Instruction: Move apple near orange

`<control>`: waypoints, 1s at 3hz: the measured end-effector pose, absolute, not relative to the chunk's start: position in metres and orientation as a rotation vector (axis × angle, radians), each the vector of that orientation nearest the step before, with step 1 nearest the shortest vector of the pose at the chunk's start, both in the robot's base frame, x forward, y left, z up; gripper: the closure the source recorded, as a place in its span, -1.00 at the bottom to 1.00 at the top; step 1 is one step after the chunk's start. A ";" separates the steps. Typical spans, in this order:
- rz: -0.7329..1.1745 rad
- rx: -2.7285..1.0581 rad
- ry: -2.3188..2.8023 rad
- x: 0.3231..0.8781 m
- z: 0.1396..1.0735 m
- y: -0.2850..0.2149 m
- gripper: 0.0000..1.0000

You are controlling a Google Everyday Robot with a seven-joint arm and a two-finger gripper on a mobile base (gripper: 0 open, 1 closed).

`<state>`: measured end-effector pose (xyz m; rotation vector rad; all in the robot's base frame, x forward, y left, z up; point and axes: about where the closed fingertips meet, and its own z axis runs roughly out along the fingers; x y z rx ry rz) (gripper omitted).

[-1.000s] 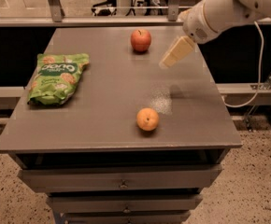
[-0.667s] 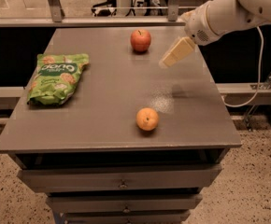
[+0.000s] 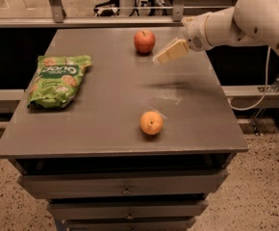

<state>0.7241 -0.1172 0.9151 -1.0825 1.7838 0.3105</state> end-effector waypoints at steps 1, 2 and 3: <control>0.379 -1.016 1.721 0.759 0.910 -0.097 -1.00; 0.420 -1.016 1.696 0.777 0.905 -0.077 -1.00; 0.457 -1.020 1.708 0.797 0.889 -0.056 -1.00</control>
Offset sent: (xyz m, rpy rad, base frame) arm 0.0740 0.0580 -0.0132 0.1655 -0.0386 0.0503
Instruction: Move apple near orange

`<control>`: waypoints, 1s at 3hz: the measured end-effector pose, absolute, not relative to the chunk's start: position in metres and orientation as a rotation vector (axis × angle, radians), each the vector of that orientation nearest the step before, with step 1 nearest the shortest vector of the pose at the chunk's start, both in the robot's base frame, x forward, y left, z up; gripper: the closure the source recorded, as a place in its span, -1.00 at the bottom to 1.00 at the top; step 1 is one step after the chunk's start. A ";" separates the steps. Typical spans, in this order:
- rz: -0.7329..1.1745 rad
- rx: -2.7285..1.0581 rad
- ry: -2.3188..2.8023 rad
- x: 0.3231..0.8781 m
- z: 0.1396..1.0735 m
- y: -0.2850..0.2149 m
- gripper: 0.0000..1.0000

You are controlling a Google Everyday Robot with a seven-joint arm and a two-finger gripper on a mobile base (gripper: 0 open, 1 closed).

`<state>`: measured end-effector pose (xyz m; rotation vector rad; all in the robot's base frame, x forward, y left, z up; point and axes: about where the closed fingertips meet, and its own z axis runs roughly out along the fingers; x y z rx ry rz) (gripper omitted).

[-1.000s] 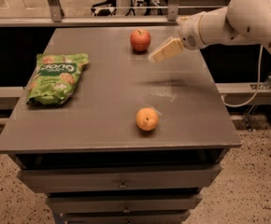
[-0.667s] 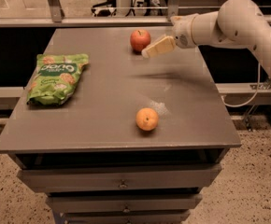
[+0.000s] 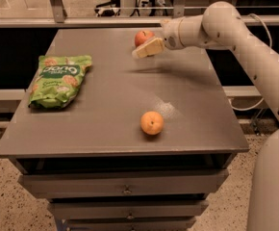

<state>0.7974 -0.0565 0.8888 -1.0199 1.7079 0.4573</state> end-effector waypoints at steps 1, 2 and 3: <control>0.468 -1.012 1.725 0.809 0.879 -0.052 -1.00; 0.466 -1.000 1.739 0.819 0.872 -0.051 -0.96; 0.451 -0.965 1.753 0.829 0.867 -0.057 -0.66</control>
Offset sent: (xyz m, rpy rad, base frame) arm 0.0432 -0.0102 -0.0246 -0.0013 0.0313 -0.0749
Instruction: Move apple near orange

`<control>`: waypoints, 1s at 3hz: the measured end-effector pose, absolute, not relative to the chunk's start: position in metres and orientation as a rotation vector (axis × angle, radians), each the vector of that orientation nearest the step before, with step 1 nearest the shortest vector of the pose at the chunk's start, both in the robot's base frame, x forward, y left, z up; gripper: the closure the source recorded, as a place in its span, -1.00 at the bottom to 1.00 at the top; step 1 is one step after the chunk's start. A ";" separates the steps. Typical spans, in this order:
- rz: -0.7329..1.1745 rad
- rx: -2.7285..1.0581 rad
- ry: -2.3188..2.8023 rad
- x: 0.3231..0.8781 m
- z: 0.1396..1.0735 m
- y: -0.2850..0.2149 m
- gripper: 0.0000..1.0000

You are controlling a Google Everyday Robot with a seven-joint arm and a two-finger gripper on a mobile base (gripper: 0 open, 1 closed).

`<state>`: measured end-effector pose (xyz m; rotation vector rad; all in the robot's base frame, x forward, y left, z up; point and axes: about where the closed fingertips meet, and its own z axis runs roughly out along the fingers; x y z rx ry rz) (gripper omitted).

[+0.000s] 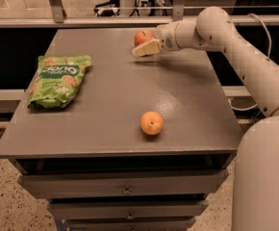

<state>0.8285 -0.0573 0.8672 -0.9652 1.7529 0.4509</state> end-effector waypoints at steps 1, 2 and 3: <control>0.444 -0.937 1.758 0.833 0.865 -0.061 -0.18; 0.448 -0.922 1.754 0.834 0.866 -0.061 0.27; 0.422 -0.939 1.729 0.815 0.887 -0.071 0.75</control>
Offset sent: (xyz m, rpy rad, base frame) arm 0.0046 -0.0094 0.0050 0.0384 -0.0127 -0.0471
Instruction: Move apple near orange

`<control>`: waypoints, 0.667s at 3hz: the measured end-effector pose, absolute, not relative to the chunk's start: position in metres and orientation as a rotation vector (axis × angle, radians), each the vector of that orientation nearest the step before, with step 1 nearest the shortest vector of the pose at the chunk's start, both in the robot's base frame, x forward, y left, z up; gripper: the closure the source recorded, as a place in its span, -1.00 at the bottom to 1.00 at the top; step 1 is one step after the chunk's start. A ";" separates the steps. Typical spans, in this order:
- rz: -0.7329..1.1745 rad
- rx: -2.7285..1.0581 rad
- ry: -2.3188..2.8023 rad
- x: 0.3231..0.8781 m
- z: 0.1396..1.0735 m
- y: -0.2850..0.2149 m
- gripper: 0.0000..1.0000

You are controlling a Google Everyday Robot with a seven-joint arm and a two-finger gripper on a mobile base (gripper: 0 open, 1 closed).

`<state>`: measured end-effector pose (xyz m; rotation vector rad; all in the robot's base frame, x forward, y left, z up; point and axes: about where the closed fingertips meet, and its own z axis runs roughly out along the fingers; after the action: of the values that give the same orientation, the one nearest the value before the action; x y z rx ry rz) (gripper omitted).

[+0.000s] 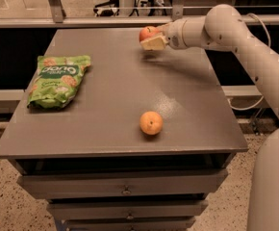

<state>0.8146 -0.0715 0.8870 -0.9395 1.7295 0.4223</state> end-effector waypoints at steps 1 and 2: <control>0.406 -1.000 1.711 0.774 0.913 -0.088 1.00; 0.423 -1.072 1.718 0.725 0.922 -0.111 1.00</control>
Offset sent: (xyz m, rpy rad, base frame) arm -0.1538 -0.0798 0.0443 -0.1172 0.0335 0.1460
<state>0.7254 -0.1108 0.9218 -1.0720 1.7184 0.4234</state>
